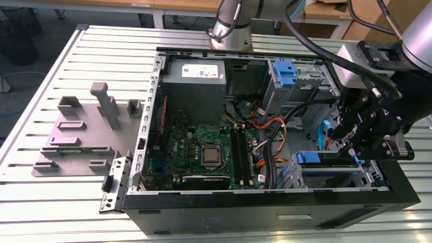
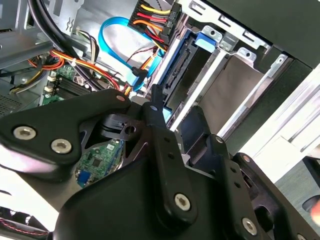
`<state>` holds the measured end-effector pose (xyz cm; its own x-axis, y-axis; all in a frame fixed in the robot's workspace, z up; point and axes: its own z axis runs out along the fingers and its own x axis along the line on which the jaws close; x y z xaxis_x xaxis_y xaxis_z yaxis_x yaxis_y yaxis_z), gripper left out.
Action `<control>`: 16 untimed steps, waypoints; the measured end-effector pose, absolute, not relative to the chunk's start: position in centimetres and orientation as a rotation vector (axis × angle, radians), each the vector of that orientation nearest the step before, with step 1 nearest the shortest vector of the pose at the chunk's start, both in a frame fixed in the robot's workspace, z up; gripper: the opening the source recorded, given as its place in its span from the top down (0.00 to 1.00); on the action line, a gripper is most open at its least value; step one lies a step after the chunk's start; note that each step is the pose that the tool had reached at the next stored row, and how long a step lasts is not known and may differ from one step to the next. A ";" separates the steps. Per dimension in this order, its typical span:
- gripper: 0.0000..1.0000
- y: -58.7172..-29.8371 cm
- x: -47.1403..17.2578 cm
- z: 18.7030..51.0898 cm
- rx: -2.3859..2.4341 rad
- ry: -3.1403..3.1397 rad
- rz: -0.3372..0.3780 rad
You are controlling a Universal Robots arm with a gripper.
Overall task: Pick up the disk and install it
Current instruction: 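Insert the first disk wire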
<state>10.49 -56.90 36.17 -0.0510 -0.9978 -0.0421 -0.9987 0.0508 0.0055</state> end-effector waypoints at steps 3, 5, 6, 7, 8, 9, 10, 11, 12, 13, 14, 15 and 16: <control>0.58 -56.9 10.5 36.3 -2.145 2.258 0.051; 0.58 -56.9 10.5 36.4 -2.146 2.258 0.051; 0.58 -56.9 10.5 36.4 -2.146 2.258 0.051; 0.58 -56.9 10.5 36.4 -2.145 2.257 0.052; 0.58 -56.8 10.5 36.4 -2.145 2.257 0.052; 0.58 -56.8 10.5 36.5 -2.145 2.257 0.052; 0.58 -56.8 10.5 36.5 -2.145 2.258 0.052; 0.58 -56.7 10.5 36.5 -2.145 2.257 0.052; 0.58 -56.6 10.5 36.5 -2.145 2.258 0.052; 0.58 -56.5 10.5 36.5 -2.145 2.258 0.052; 0.58 -56.4 10.5 36.5 -2.145 2.257 0.052; 0.58 -56.2 10.5 36.5 -2.145 2.258 0.052; 0.58 -56.0 10.5 36.5 -2.145 2.258 0.052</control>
